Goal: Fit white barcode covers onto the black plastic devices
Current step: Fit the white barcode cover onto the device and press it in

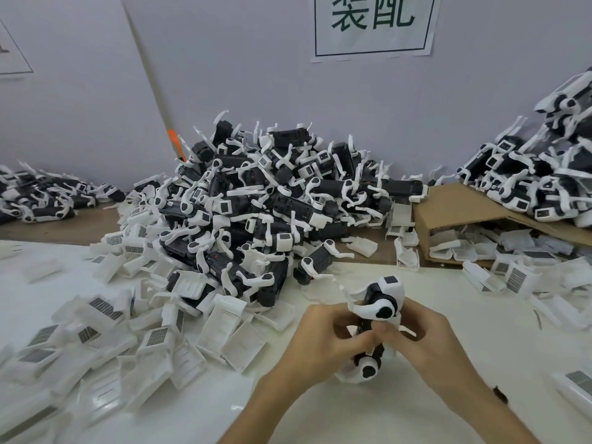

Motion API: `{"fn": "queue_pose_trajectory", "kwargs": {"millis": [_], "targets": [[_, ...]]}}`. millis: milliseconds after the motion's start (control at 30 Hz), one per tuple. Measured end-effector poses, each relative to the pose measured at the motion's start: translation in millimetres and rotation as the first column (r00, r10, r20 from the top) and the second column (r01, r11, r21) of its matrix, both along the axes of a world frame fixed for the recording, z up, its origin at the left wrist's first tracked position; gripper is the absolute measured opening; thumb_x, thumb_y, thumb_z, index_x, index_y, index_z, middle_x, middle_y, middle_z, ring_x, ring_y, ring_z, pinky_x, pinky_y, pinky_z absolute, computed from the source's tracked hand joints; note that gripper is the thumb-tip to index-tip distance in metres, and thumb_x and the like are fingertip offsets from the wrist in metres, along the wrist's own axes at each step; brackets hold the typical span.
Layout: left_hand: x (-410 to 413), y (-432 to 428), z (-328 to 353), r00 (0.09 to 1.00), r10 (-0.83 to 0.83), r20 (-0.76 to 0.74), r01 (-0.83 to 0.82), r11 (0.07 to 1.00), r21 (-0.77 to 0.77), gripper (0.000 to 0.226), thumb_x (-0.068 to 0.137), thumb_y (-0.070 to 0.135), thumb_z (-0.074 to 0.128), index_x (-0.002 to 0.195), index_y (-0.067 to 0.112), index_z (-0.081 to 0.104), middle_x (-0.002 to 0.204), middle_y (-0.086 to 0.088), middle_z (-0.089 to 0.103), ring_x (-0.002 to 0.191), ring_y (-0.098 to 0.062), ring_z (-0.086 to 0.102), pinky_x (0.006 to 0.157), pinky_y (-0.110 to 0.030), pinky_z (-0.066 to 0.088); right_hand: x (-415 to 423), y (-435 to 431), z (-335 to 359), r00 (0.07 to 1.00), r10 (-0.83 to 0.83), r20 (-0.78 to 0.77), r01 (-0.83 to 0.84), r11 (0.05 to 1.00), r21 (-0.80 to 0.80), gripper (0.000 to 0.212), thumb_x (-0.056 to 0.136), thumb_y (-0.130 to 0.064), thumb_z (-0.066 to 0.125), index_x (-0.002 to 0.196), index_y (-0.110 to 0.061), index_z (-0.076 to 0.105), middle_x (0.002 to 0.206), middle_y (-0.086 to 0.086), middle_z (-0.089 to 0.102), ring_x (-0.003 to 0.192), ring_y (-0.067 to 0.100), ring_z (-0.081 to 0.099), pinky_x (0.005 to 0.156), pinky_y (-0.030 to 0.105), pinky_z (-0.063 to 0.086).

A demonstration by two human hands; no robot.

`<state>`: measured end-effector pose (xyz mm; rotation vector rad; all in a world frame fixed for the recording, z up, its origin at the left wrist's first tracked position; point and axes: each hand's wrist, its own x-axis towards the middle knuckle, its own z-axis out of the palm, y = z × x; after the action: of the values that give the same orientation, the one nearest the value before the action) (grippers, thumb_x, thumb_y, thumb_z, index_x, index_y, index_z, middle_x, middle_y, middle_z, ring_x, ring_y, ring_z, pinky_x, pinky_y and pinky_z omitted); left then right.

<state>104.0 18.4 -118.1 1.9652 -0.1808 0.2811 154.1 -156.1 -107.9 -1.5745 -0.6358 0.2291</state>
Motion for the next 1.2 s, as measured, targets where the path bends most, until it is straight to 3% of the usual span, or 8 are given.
{"fn": "queue_pose_trajectory", "kwargs": {"millis": [133, 300, 500, 767, 900, 1033, 1133, 1200], "targets": [[1.6, 0.3, -0.6, 1.000, -0.031, 0.003, 0.031, 1.000, -0.003, 0.015, 0.087, 0.040, 0.072, 0.093, 0.027, 0.076, 0.078, 0.010, 0.075, 0.063, -0.034, 0.063, 0.058, -0.041, 0.051, 5.6, -6.5, 4.6, 1.000, 0.016, 0.013, -0.016, 0.998, -0.065, 0.025, 0.076, -0.035, 0.074, 0.100, -0.032, 0.078, 0.100, 0.000, 0.078, 0.100, 0.016, 0.072, 0.088, 0.033, 0.053], [0.4, 1.3, -1.0, 0.996, -0.069, -0.048, 0.062, 0.989, -0.134, 0.017, 0.085, 0.030, 0.075, 0.097, 0.019, 0.079, 0.084, 0.003, 0.077, 0.062, -0.009, 0.065, 0.058, -0.025, 0.051, 8.4, -15.4, 5.1, 0.997, 0.078, 0.019, -0.077, 0.996, -0.043, 0.022, 0.078, -0.027, 0.083, 0.099, -0.029, 0.078, 0.098, 0.002, 0.078, 0.096, 0.015, 0.072, 0.079, 0.017, 0.053], [0.6, 6.5, 12.9, 0.982, 0.187, 0.025, -0.166, 0.921, -0.353, 0.003, 0.085, 0.024, 0.079, 0.088, 0.023, 0.077, 0.066, 0.006, 0.070, 0.052, -0.009, 0.057, 0.054, -0.019, 0.046, 15.2, -14.9, 4.5, 0.912, -0.382, 0.148, 0.378, 0.924, 0.053, 0.040, 0.060, -0.048, 0.078, 0.095, -0.030, 0.075, 0.086, -0.014, 0.075, 0.077, 0.003, 0.068, 0.068, 0.008, 0.050], [-47.1, 39.8, 37.4, 0.956, 0.050, -0.288, -0.258, 0.607, -0.752, 0.024, 0.071, 0.049, 0.078, 0.082, 0.029, 0.081, 0.086, -0.003, 0.075, 0.069, -0.017, 0.069, 0.072, -0.030, 0.050, 20.3, -13.0, -5.3, 0.946, -0.323, 0.035, 0.322, 0.946, 0.043, 0.027, 0.068, -0.048, 0.071, 0.091, -0.035, 0.076, 0.090, -0.014, 0.074, 0.083, 0.006, 0.067, 0.072, 0.026, 0.053], [-89.4, 113.0, 51.0, 0.906, 0.209, -0.368, -0.423, 0.417, -0.804, 0.041, 0.074, 0.044, 0.071, 0.104, 0.017, 0.077, 0.100, -0.009, 0.076, 0.080, -0.025, 0.074, 0.069, -0.038, 0.062, 16.4, -11.0, -1.4, 0.957, -0.289, 0.025, 0.286, 0.955, 0.073, 0.028, 0.066, -0.054, 0.069, 0.093, -0.048, 0.074, 0.093, -0.010, 0.075, 0.086, 0.006, 0.068, 0.081, 0.028, 0.051], [-87.5, 241.4, 99.4, 0.703, 0.547, -0.454, -0.630, 0.183, -0.755, 0.044, 0.091, 0.041, 0.060, 0.115, 0.004, 0.058, 0.121, -0.016, 0.069, 0.120, -0.027, 0.062, 0.103, -0.038, 0.048, 13.7, -7.9, -5.2, 0.963, -0.269, 0.007, 0.269, 0.962, 0.037, 0.033, 0.067, -0.052, 0.070, 0.094, -0.034, 0.076, 0.096, -0.008, 0.075, 0.092, 0.014, 0.069, 0.085, 0.034, 0.051], [-66.0, 313.0, 129.4, 0.681, 0.584, -0.442, -0.459, -0.130, -0.879, 0.035, 0.108, 0.023, 0.040, 0.134, 0.000, 0.045, 0.156, -0.023, 0.035, 0.144, -0.037, 0.035, 0.109, -0.026, 0.041, 12.3, -5.0, -7.5, 0.969, -0.247, -0.006, 0.247, 0.969, 0.001, 0.033, 0.066, -0.049, 0.070, 0.092, -0.031, 0.077, 0.094, -0.007, 0.075, 0.091, 0.015, 0.069, 0.083, 0.034, 0.051], [-47.5, 305.2, 138.5, 0.526, 0.751, -0.398, -0.659, 0.065, -0.749, 0.042, 0.109, 0.009, 0.028, 0.149, 0.001, 0.036, 0.159, -0.023, 0.031, 0.144, -0.035, 0.036, 0.092, -0.015, 0.046, 14.1, -4.9, -6.4, 0.971, -0.240, -0.006, 0.240, 0.971, -0.006, 0.028, 0.066, -0.049, 0.070, 0.091, -0.039, 0.077, 0.093, -0.008, 0.076, 0.086, 0.010, 0.069, 0.082, 0.033, 0.051]]}}
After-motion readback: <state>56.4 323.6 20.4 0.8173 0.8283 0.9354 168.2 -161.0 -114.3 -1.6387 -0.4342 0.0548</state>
